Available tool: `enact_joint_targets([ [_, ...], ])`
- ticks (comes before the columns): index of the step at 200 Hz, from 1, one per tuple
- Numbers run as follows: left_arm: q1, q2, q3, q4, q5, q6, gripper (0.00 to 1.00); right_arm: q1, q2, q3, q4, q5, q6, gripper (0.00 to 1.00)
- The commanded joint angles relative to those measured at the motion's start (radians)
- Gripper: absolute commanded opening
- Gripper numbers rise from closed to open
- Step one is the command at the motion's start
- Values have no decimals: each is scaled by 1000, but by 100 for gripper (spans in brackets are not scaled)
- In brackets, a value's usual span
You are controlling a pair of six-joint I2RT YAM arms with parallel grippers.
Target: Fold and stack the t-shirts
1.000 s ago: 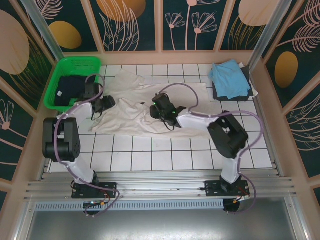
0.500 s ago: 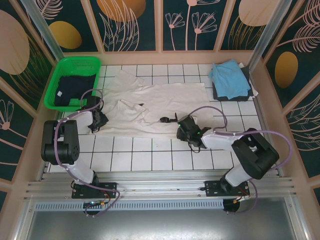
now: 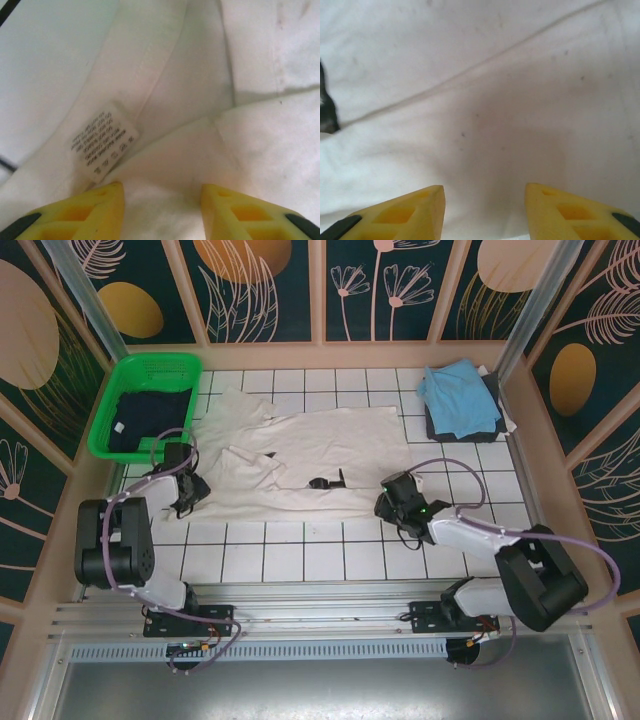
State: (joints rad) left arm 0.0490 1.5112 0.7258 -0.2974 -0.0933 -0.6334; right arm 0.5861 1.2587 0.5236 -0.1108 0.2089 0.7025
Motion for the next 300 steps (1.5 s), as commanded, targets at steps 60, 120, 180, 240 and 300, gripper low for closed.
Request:
enact_joint_targets([
  [60, -37, -9, -55, 63, 153, 18, 45, -169, 157, 18, 49, 18, -55, 45],
  [120, -35, -49, -178, 36, 106, -48, 39, -348, -49, -102, 35, -126, -52, 43],
  [180, -54, -287, 35, 25, 183, -6, 99, -318, -76, 121, 10, -175, -138, 45],
  [240, -90, 188, 624, -17, 125, 71, 98, -304, 385, 595, 42, -128, -284, 53],
  [300, -159, 736, 1224, -187, 16, 155, 74, -352, 848, 1081, -72, -155, -377, 53],
])
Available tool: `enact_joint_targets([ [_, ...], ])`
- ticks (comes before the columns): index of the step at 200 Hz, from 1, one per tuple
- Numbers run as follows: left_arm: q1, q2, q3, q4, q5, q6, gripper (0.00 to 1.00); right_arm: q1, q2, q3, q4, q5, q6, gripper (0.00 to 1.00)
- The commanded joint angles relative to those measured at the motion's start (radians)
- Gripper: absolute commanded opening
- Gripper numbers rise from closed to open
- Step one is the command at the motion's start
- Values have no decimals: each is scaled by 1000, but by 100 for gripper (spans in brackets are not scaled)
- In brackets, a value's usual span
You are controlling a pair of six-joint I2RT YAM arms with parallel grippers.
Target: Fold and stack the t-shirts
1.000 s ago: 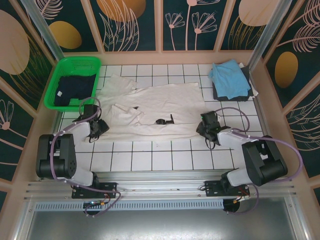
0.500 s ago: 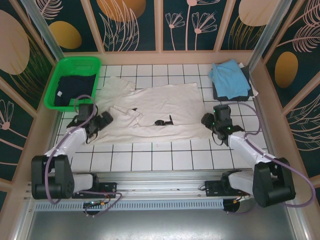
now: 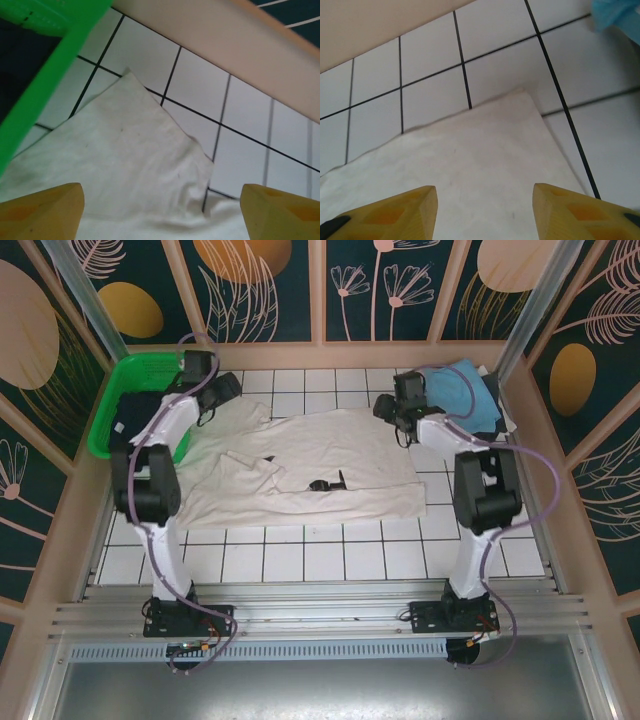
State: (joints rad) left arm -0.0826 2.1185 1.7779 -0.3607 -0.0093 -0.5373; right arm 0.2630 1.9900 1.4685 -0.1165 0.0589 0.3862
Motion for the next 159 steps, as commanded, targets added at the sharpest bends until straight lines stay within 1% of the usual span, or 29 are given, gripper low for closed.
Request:
enact_joint_targets([
  [1, -27, 136, 183, -127, -69, 59, 74, -30, 124, 145, -68, -7, -62, 53],
  [20, -26, 301, 399, -221, -128, 62, 73, -49, 261, 302, -130, -20, -75, 53],
  [33, -27, 406, 551, -289, -159, 60, 76, -60, 346, 404, -183, -7, -83, 53],
  [45, -26, 472, 640, -316, -194, 53, 76, -69, 415, 486, -226, -11, -93, 52],
  [56, -24, 506, 672, -310, -229, 47, 77, -73, 460, 542, -259, -7, -100, 52],
  [70, -16, 523, 662, -282, -246, 21, 77, -74, 498, 586, -278, 3, -106, 51],
  [85, -1, 525, 633, -250, -233, -12, 78, -79, 519, 608, -294, -4, -107, 43],
  [89, 2, 526, 625, -244, -227, -19, 78, -78, 521, 607, -297, 0, -107, 39],
  [99, 8, 526, 609, -228, -211, -29, 77, -80, 516, 595, -305, 9, -107, 25],
  [113, 11, 528, 600, -218, -186, -35, 75, -81, 493, 553, -301, 33, -109, 12],
  [120, 12, 529, 597, -212, -178, -34, 73, -83, 469, 514, -290, 43, -109, 6],
  [134, 12, 526, 587, -202, -144, -26, 71, -89, 402, 408, -260, 62, -101, 0],
  [159, 12, 509, 542, -155, -89, -3, 71, -110, 243, 177, -145, 66, -98, 0],
])
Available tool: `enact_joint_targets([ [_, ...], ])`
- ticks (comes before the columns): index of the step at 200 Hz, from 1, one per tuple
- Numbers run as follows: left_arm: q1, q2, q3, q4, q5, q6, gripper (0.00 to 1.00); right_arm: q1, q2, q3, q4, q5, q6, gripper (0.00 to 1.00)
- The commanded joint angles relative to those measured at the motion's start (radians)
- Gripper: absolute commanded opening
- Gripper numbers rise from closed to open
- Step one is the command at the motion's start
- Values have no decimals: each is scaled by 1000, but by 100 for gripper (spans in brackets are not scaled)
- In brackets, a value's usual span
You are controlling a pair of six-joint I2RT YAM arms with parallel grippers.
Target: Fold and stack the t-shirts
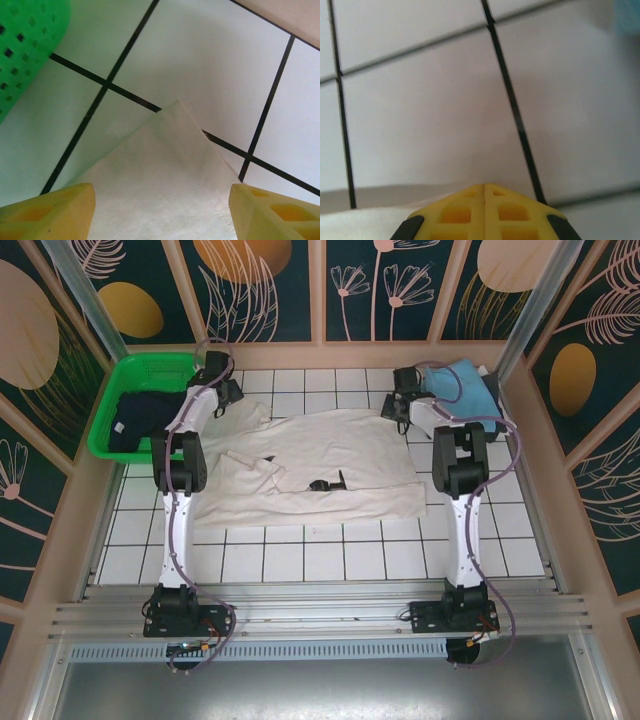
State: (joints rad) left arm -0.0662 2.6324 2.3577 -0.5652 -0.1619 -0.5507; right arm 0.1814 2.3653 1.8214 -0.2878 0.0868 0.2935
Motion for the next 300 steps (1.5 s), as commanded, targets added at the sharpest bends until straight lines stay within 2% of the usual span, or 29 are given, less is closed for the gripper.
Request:
enact_joint_targets([
  [1, -4, -5, -40, 52, 66, 11, 71, -30, -139, -183, 30, 37, -4, 0],
  [23, -5, 4, -42, 91, 128, 31, 74, -58, -235, -315, 104, 6, -8, 0],
  [47, -10, 40, -12, 118, 181, 41, 73, -80, -246, -351, 150, -67, 9, 0],
  [70, -22, 72, 29, 104, 172, 58, 70, -80, -227, -342, 169, -122, 19, 0],
  [89, -27, 83, 34, 106, 143, 56, 73, -79, -223, -333, 173, -135, 25, 0],
  [105, -26, 95, 37, 122, 138, 50, 70, -79, -228, -336, 185, -157, 27, 0],
  [124, -26, 119, 57, 111, 133, 40, 52, -77, -234, -339, 192, -177, 32, 0],
  [142, -26, 136, 76, 94, 144, 37, 49, -77, -241, -343, 194, -183, 32, 0],
  [154, -26, 148, 98, 58, 132, 30, 42, -77, -245, -342, 195, -186, 32, 0],
  [175, -25, 133, 97, 41, 137, 35, 23, -75, -254, -343, 197, -193, 32, 0],
  [187, -26, 111, 95, 41, 138, 42, 0, -75, -260, -341, 197, -200, 32, 0],
  [247, -25, -47, 67, 40, 131, 76, 0, -75, -306, -350, 194, -221, 26, 0],
  [300, -26, -242, -161, 92, 157, 67, 0, -75, -370, -413, 226, -251, 34, 0],
])
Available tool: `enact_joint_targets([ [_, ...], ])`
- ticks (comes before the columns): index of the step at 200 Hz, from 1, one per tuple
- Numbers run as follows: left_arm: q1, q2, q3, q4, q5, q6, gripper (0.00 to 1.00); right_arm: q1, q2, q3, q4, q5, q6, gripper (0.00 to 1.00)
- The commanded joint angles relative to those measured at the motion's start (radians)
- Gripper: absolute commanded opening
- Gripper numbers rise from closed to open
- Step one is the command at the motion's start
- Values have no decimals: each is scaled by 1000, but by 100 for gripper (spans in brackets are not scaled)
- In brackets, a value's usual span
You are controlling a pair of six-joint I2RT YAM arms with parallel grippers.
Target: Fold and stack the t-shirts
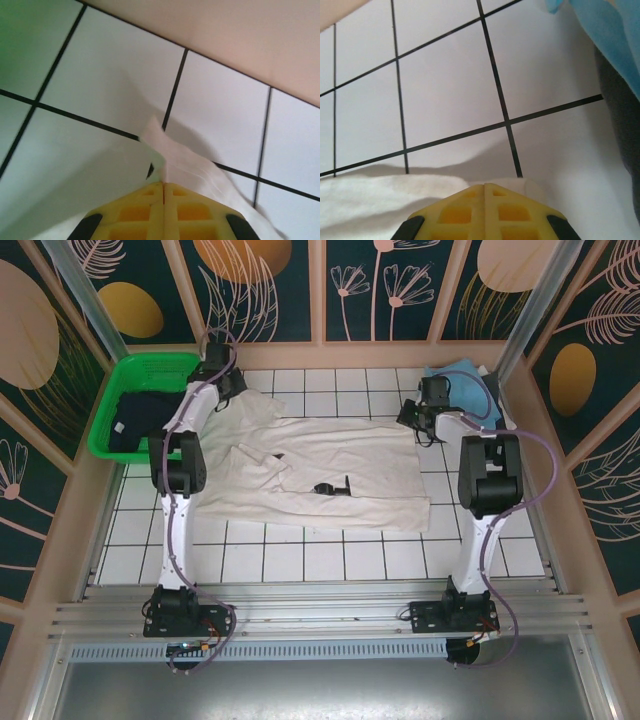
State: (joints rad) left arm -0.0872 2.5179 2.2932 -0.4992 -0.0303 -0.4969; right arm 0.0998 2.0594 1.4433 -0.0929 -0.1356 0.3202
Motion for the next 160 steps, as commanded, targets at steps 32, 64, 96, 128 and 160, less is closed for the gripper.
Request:
enact_joint_targets([
  [32, -5, -289, -278, 84, 64, 22, 0, 6, -103, -52, 21, -32, 4, 0],
  [64, -5, -516, -540, 170, 61, 32, 0, 6, -177, -124, 28, -23, 1, 0],
  [96, -5, -748, -807, 223, -6, 32, 0, -6, -264, -239, 61, -45, 6, 0],
  [128, -4, -939, -1060, 292, -70, 11, 0, -33, -352, -367, 122, -98, 39, 0],
  [160, -2, -1055, -1239, 356, -92, -38, 0, -70, -410, -460, 156, -130, 63, 0],
])
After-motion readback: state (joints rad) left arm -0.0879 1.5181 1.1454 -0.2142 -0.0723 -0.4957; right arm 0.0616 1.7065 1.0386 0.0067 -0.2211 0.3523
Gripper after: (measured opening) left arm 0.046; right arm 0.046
